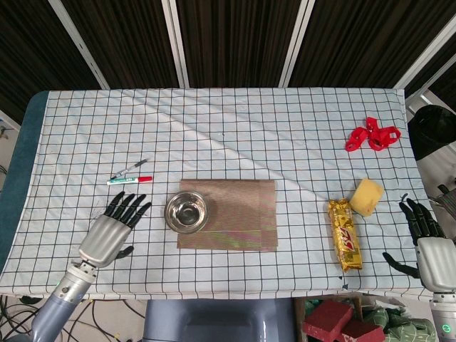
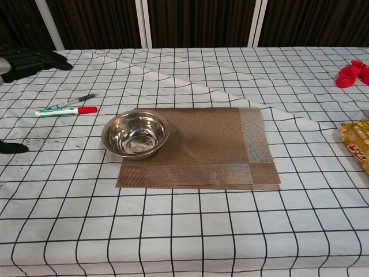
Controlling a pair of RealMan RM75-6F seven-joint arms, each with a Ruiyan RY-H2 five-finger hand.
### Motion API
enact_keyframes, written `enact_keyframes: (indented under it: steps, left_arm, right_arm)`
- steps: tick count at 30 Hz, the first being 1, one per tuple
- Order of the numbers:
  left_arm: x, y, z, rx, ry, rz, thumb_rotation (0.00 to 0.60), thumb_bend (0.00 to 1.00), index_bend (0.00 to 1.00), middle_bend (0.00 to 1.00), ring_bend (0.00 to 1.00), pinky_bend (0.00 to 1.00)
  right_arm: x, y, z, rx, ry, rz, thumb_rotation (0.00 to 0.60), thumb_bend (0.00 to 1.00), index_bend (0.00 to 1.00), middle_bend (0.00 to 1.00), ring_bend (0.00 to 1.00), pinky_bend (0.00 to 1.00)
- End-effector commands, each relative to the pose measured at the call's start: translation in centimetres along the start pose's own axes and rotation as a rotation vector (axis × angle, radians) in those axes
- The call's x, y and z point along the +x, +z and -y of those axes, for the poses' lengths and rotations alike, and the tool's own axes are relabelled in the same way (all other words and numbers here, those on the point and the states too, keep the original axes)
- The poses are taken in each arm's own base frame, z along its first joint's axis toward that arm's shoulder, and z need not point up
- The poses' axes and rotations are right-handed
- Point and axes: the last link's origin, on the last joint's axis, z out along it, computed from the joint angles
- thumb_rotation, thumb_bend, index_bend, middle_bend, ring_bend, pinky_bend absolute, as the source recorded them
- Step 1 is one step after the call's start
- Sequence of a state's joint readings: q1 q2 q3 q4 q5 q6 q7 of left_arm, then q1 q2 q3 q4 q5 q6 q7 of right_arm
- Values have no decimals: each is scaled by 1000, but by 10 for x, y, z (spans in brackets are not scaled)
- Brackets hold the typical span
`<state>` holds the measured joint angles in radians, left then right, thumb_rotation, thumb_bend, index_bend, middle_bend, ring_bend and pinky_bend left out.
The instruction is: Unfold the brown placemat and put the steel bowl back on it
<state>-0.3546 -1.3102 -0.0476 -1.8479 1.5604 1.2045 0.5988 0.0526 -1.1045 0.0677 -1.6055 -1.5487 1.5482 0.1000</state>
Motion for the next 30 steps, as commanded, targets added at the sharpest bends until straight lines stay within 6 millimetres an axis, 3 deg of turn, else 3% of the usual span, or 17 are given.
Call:
enact_keyframes:
  steps: [1, 22, 30]
  left_arm:
    - [0, 6, -8, -15, -7, 3, 600, 52, 29, 0, 0, 0]
    - [-9, 20, -21, -42, 5, 27, 600, 52, 102, 5, 0, 0]
    - [-22, 38, -25, -30, 10, 48, 600, 71, 225, 56, 0, 9]
  right_arm:
    - [0, 0, 0, 0, 2, 2, 600, 109, 0, 0, 0, 175]
    - [-1, 0, 1, -3, 2, 18, 600, 109, 0, 0, 0, 175]
    - [-2, -1, 1, -1, 6, 29, 600, 109, 0, 0, 0, 175]
